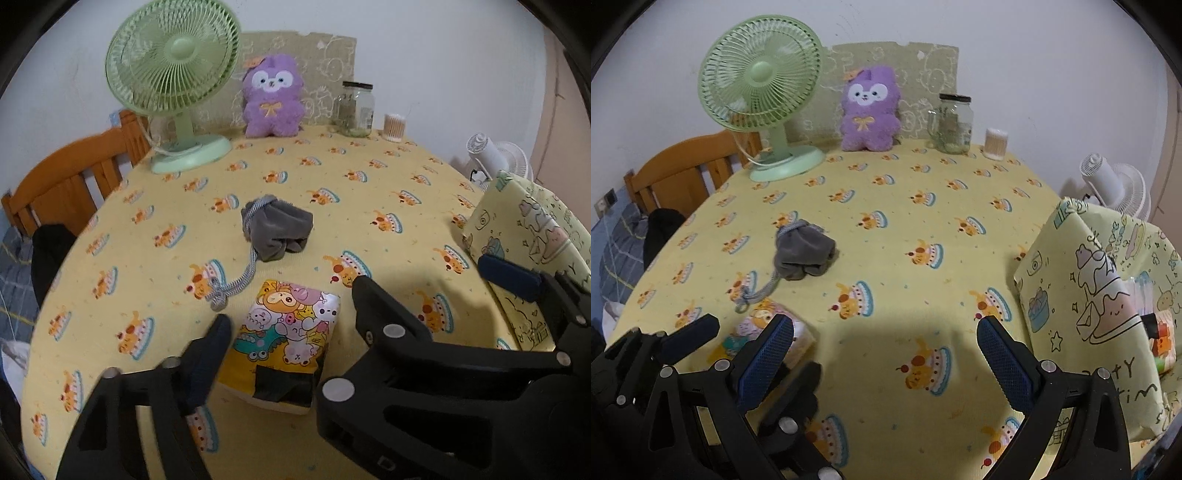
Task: Organize soft objects
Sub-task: 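Withdraw both tools and move them toward the cartoon tissue pack, then grasp the cartoon tissue pack with the left tool while the right tool grasps the grey pouch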
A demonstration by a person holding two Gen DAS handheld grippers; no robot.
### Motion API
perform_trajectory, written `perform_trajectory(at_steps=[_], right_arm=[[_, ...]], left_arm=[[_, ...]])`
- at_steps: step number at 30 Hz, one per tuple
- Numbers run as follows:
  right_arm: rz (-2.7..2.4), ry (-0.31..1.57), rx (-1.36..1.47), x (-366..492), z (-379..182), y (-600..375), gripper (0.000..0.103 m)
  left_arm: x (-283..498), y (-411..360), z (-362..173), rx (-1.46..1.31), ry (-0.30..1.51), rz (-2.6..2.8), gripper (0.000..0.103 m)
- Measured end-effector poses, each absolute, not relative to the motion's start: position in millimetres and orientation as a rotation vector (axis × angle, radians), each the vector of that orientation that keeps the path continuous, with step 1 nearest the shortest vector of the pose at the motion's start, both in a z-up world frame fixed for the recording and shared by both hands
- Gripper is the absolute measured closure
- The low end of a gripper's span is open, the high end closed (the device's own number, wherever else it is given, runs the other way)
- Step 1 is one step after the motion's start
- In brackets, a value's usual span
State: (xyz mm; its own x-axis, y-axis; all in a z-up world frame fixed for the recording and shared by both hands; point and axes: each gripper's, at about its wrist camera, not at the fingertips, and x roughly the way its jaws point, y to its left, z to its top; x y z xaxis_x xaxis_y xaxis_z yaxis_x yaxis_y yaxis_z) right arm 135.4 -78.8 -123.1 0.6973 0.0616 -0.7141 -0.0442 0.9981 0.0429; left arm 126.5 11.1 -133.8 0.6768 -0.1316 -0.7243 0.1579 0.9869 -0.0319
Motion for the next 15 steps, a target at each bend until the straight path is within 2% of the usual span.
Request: perform_trajectory(at_steps=[6, 8, 15], right_arm=[[0.06, 0.845, 0.058, 144.2, -135.9, -80.9, 0.002], [0.058, 0.848, 0.055, 145.8, -137.5, -80.3, 0.002], [0.078, 0.85, 0.051, 147.9, -137.6, -77.2, 0.002]], left_arm=[[132.9, 10.5, -141.1, 0.035, 0.828, -0.148, 0.034], [133.9, 11.0, -142.5, 0.03, 0.831, -0.138, 0.043], [133.4, 13.8, -143.4, 0.005, 0.834, -0.133, 0.048]])
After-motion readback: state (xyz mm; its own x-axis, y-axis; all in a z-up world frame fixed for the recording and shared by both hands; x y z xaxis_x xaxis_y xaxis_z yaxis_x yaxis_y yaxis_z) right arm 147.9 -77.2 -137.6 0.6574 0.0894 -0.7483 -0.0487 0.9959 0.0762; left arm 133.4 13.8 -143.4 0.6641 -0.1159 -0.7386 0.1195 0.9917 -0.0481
